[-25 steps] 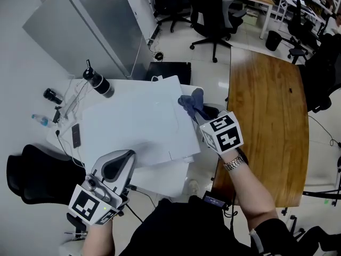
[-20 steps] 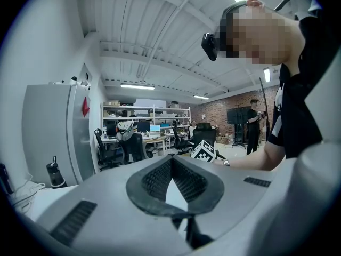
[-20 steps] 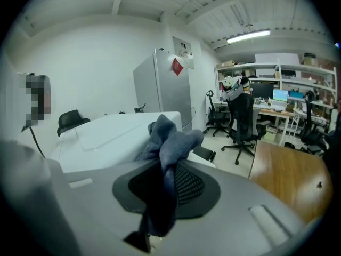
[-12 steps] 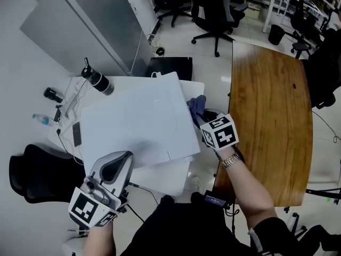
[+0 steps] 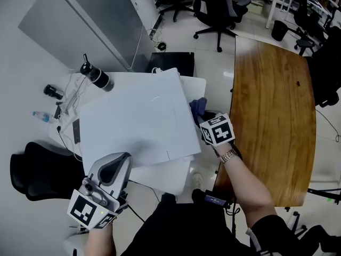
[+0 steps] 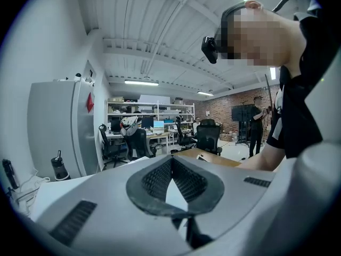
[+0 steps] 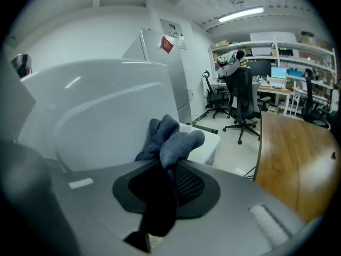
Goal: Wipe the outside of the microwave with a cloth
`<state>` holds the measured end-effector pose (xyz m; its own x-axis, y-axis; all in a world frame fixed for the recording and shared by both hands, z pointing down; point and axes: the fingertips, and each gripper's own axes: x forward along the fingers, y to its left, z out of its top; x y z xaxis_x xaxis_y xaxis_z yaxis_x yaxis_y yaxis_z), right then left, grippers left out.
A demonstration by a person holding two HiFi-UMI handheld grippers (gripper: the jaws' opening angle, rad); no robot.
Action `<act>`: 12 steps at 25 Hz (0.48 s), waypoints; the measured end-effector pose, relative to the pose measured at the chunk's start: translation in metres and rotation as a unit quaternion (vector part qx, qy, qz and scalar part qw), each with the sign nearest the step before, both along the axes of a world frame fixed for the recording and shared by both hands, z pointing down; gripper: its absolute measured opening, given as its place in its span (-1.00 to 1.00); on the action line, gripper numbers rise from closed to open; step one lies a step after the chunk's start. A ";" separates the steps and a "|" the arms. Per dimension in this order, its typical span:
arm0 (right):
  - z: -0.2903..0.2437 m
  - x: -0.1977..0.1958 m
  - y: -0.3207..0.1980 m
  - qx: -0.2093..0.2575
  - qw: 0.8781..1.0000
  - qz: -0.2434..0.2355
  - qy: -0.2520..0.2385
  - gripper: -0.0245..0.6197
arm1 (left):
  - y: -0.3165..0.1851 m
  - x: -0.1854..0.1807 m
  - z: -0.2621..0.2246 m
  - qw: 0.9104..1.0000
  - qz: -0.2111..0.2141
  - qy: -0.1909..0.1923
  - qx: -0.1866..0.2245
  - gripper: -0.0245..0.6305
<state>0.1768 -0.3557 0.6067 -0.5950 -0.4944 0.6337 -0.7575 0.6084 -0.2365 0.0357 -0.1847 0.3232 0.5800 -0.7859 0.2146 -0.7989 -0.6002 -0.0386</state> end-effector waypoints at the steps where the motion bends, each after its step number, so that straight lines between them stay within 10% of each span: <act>1: 0.005 0.000 0.000 -0.004 1.000 0.000 0.000 -0.72 | 0.000 -0.001 0.001 1.000 -0.002 -0.001 -0.001 -0.91; 12: 0.039 0.001 -0.001 -0.037 0.999 0.001 0.020 -0.72 | 0.010 -0.009 0.004 1.000 -0.026 -0.006 -0.008 -0.91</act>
<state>0.1775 -0.3565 0.6462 -0.5677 -0.4455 0.6923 -0.7680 0.5894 -0.2505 0.0262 -0.1750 0.3271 0.5355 -0.8114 0.2341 -0.8287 -0.5583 -0.0394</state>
